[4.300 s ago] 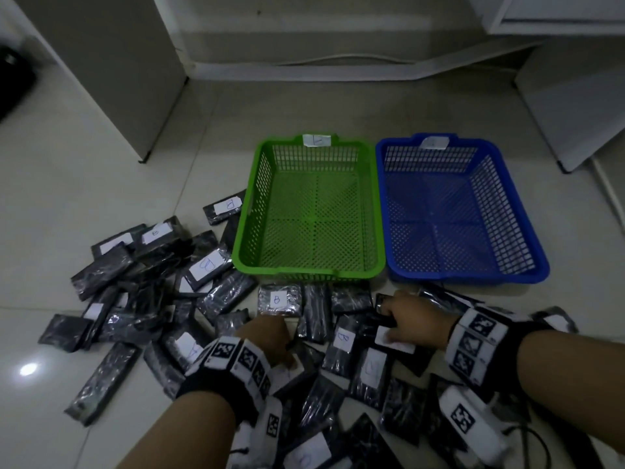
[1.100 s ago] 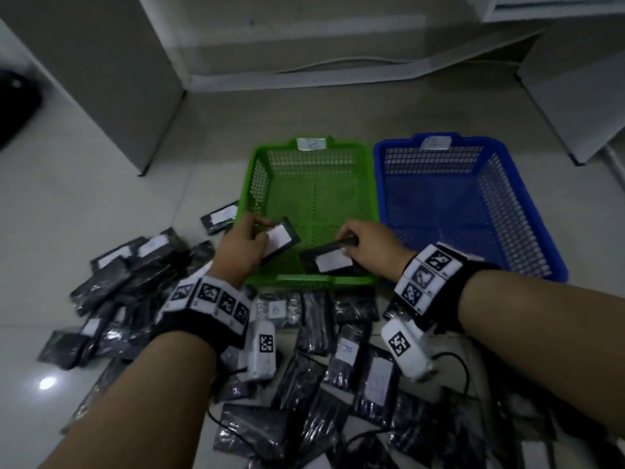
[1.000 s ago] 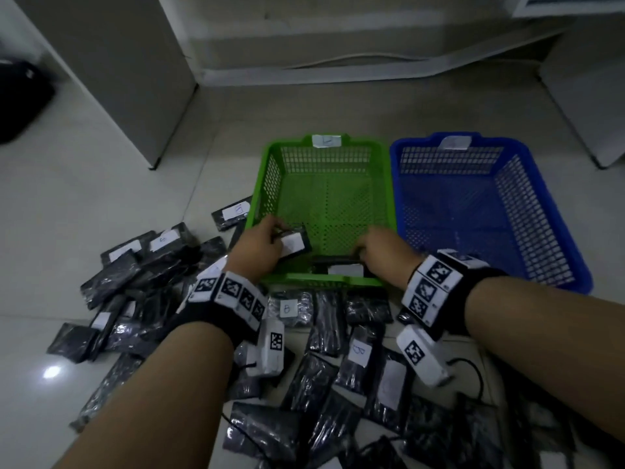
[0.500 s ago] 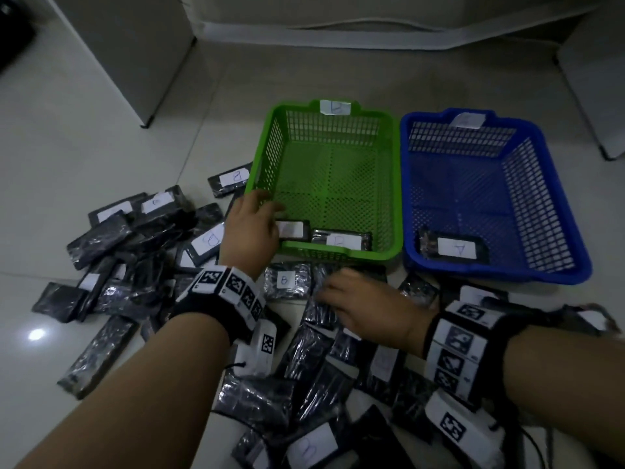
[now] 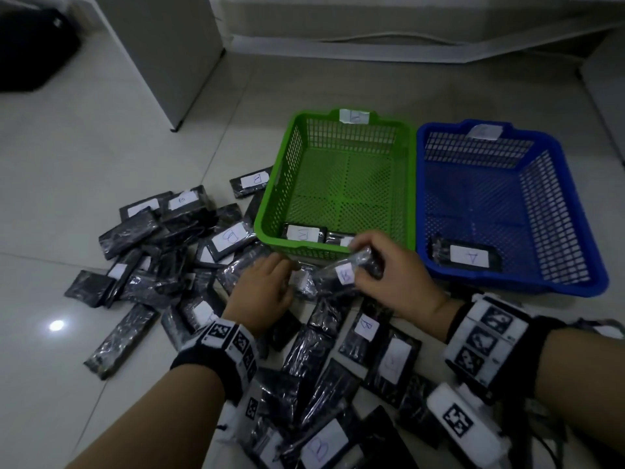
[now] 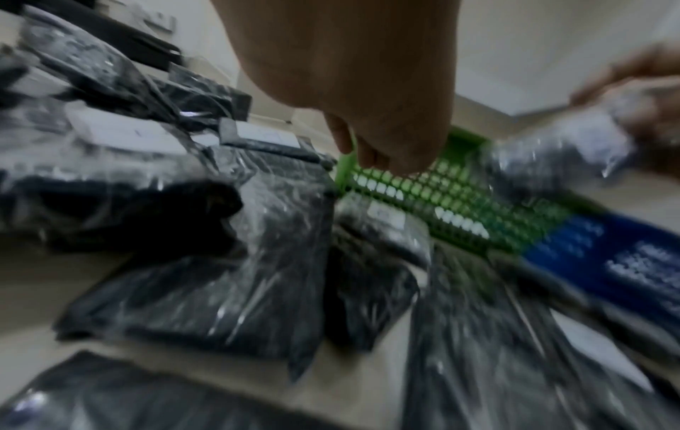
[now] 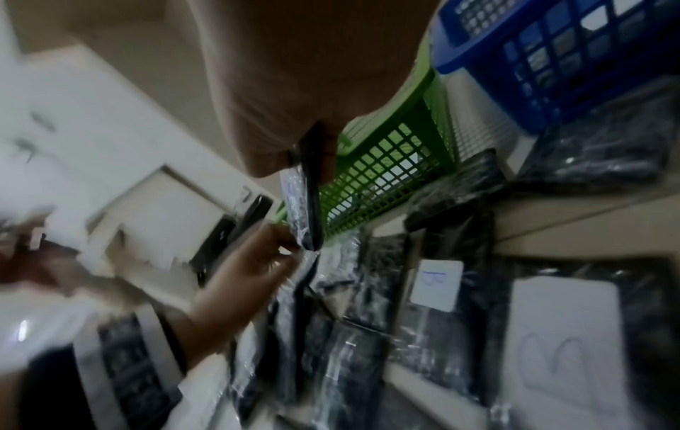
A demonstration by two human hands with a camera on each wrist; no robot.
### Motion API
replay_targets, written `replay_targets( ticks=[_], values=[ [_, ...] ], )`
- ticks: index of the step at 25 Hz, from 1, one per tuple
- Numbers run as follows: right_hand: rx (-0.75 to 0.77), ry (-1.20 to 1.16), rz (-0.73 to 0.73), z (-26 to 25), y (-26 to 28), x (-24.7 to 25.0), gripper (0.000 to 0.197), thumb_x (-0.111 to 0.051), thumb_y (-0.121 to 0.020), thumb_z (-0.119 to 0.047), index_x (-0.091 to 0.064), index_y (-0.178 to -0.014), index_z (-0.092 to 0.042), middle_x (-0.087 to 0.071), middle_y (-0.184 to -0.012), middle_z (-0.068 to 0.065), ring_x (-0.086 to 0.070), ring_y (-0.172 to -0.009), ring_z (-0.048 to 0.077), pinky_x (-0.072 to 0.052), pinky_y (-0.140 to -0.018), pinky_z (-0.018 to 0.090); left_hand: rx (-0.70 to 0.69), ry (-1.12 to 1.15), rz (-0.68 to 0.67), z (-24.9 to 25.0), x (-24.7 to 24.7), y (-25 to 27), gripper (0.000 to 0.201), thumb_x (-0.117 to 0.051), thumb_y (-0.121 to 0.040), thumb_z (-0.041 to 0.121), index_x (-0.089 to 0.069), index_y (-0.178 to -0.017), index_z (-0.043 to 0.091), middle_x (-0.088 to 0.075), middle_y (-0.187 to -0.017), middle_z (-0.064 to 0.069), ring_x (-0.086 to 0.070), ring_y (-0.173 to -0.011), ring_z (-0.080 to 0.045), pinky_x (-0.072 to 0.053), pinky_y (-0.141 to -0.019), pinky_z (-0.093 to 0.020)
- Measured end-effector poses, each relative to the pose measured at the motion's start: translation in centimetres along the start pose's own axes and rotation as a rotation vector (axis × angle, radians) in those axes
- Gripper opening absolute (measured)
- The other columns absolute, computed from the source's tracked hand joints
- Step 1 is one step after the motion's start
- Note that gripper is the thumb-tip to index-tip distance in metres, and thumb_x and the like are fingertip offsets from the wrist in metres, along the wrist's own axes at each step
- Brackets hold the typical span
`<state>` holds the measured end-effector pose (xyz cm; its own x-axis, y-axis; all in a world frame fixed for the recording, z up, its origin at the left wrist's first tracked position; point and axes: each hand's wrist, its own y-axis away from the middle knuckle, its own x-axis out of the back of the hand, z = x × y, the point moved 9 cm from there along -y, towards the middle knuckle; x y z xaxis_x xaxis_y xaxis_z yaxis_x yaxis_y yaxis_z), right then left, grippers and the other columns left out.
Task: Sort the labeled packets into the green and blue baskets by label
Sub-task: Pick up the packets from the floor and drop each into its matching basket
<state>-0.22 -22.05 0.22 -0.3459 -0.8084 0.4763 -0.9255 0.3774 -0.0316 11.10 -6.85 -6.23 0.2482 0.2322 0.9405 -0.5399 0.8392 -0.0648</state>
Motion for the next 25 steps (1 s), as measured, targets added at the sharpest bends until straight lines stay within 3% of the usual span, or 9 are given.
replay_targets(
  ticks=[3,5,9,13,16,18,21,23,25],
  values=[
    [-0.219,-0.294,0.083,1.7,-0.6,1.1,0.027,-0.063,-0.083,-0.002,-0.058,-0.098,-0.024,-0.065,-0.098,-0.001,-0.063,-0.083,0.01,-0.052,-0.071,0.019,0.03,-0.054,-0.218,-0.2,-3.5,-0.2,0.065,-0.058,-0.077,0.036,-0.044,-0.137,0.015,-0.047,-0.138,-0.008,-0.046,-0.125,-0.031,-0.04,-0.104,-0.045],
    [-0.27,-0.321,0.069,2.2,-0.7,1.0,0.026,-0.062,-0.084,-0.001,-0.058,-0.099,-0.022,-0.066,-0.1,0.001,-0.063,-0.081,0.009,-0.053,-0.07,0.018,0.089,-0.077,-0.239,-0.4,-4.0,-0.7,0.071,-0.065,-0.076,0.035,-0.04,-0.14,0.016,-0.043,-0.138,-0.009,-0.041,-0.126,-0.032,-0.038,-0.104,-0.043],
    [-0.295,-0.33,0.086,2.3,-1.2,1.4,0.025,-0.062,-0.084,0.002,-0.059,-0.101,-0.015,-0.065,-0.098,0.002,-0.062,-0.082,0.008,-0.05,-0.067,0.013,0.15,-0.111,-0.271,-1.0,-3.9,-1.7,0.071,-0.073,-0.063,0.051,-0.05,-0.122,0.019,-0.044,-0.122,-0.006,-0.042,-0.115,-0.027,-0.038,-0.1,-0.037],
    [-0.341,-0.408,0.25,3.1,-4.0,3.0,0.023,-0.065,-0.082,-0.002,-0.058,-0.098,-0.016,-0.06,-0.1,0.01,-0.061,-0.089,0.022,-0.054,-0.074,0.03,0.026,-0.067,-0.259,0.0,-2.6,-1.2,0.066,-0.069,-0.056,0.062,-0.046,-0.105,0.023,-0.053,-0.106,0.001,-0.05,-0.098,-0.023,-0.041,-0.088,-0.036],
    [-0.373,-0.077,0.264,4.2,-7.4,3.6,0.021,-0.07,-0.079,-0.013,-0.055,-0.093,-0.018,-0.057,-0.088,0.0,-0.056,-0.082,0.019,-0.047,-0.066,0.028,-0.081,0.133,-0.348,1.5,-1.1,-0.9,0.067,-0.07,-0.054,0.06,-0.046,-0.105,0.025,-0.055,-0.102,0.005,-0.053,-0.092,-0.016,-0.045,-0.081,-0.031],
    [-0.398,0.171,0.213,5.1,-8.9,3.0,0.019,-0.069,-0.08,-0.016,-0.053,-0.09,-0.016,-0.056,-0.086,0.0,-0.054,-0.079,0.018,-0.038,-0.06,0.025,0.038,0.408,-0.473,1.6,0.5,-2.0,0.062,-0.079,-0.055,0.048,-0.049,-0.103,0.024,-0.061,-0.097,0.005,-0.058,-0.085,-0.013,-0.049,-0.075,-0.029],
    [-0.436,0.326,0.161,6.5,-9.7,2.5,0.014,-0.066,-0.083,-0.014,-0.057,-0.093,-0.012,-0.062,-0.095,0.008,-0.056,-0.083,0.023,-0.037,-0.056,0.025,0.185,0.72,-0.653,1.8,3.2,-4.7,0.061,-0.078,-0.052,0.049,-0.057,-0.102,0.021,-0.067,-0.102,-0.002,-0.062,-0.088,-0.014,-0.051,-0.082,-0.032],
    [-0.445,0.421,0.064,6.8,-9.7,2.4,0.02,-0.063,-0.087,-0.013,-0.063,-0.106,-0.008,-0.065,-0.11,0.013,-0.06,-0.094,0.026,-0.044,-0.069,0.024,0.19,0.806,-0.562,1.8,5.5,-7.2,0.061,-0.08,-0.053,0.047,-0.059,-0.103,0.018,-0.068,-0.1,-0.004,-0.063,-0.088,-0.015,-0.051,-0.083,-0.034],
    [-0.411,0.502,-0.029,6.4,-9.2,2.6,0.03,-0.06,-0.09,-0.013,-0.062,-0.12,-0.007,-0.062,-0.123,0.013,-0.059,-0.108,0.028,-0.044,-0.08,0.024,0.192,0.708,-0.294,0.9,6.9,-9.8,0.061,-0.085,-0.058,0.042,-0.058,-0.106,0.015,-0.066,-0.097,-0.001,-0.064,-0.086,-0.017,-0.053,-0.081,-0.037]
  ],
)
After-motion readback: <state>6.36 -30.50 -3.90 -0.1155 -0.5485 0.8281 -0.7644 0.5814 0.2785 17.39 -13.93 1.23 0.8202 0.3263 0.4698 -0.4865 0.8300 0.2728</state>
